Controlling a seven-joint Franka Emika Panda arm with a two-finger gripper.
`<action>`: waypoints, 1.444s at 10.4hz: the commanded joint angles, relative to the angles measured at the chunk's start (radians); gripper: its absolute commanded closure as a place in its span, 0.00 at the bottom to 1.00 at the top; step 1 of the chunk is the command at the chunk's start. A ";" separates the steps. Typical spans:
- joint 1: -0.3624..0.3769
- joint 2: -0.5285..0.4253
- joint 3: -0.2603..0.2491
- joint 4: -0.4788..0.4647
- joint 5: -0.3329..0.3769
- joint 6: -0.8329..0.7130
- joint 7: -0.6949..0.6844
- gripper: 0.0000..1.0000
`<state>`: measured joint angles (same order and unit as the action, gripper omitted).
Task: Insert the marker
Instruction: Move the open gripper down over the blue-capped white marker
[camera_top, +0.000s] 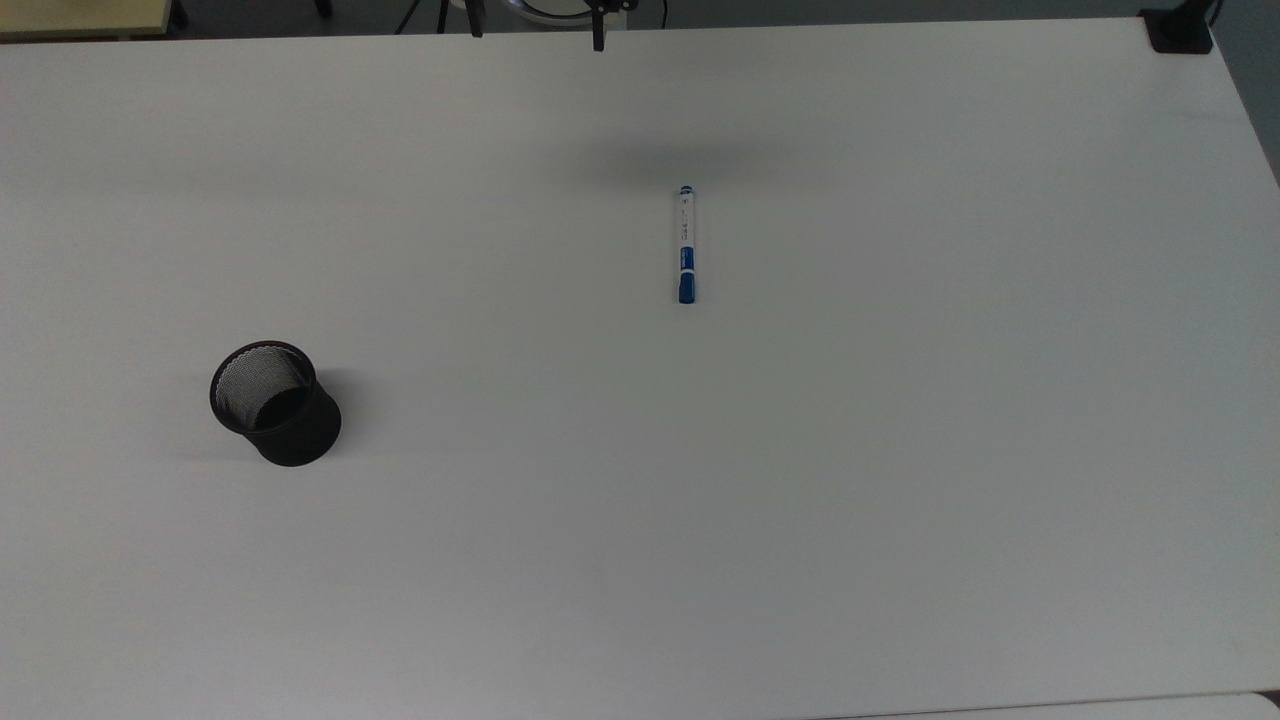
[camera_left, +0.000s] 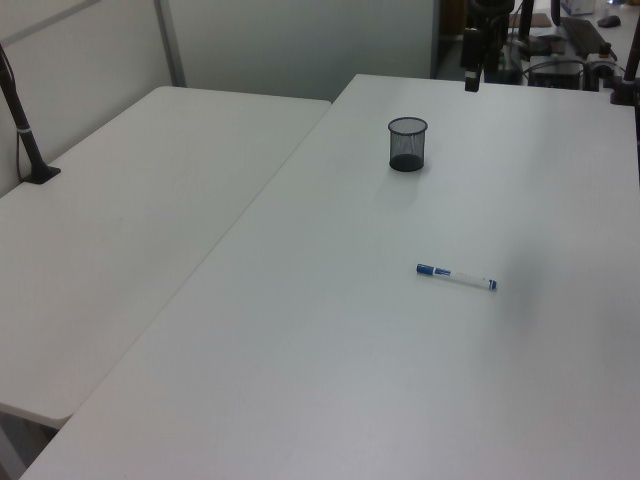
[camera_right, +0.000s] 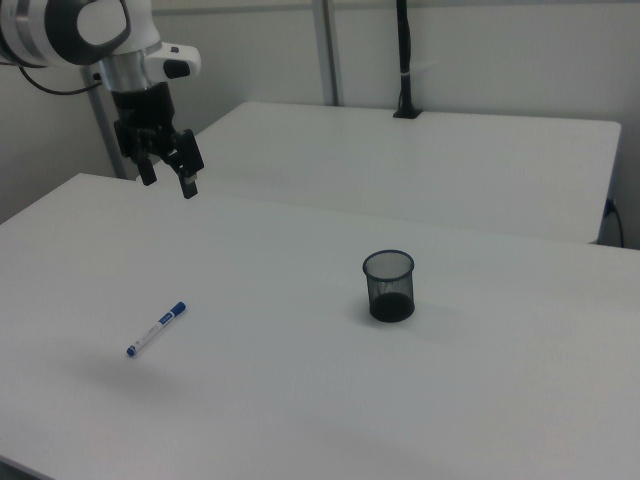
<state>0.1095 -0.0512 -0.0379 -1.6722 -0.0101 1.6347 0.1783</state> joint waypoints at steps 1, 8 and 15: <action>0.006 -0.019 0.000 -0.008 -0.004 -0.027 -0.014 0.00; 0.013 -0.004 0.000 -0.015 -0.004 -0.021 -0.016 0.00; 0.127 0.023 0.010 -0.322 -0.002 0.242 -0.014 0.00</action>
<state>0.2151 -0.0181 -0.0228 -1.8848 -0.0095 1.7715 0.1728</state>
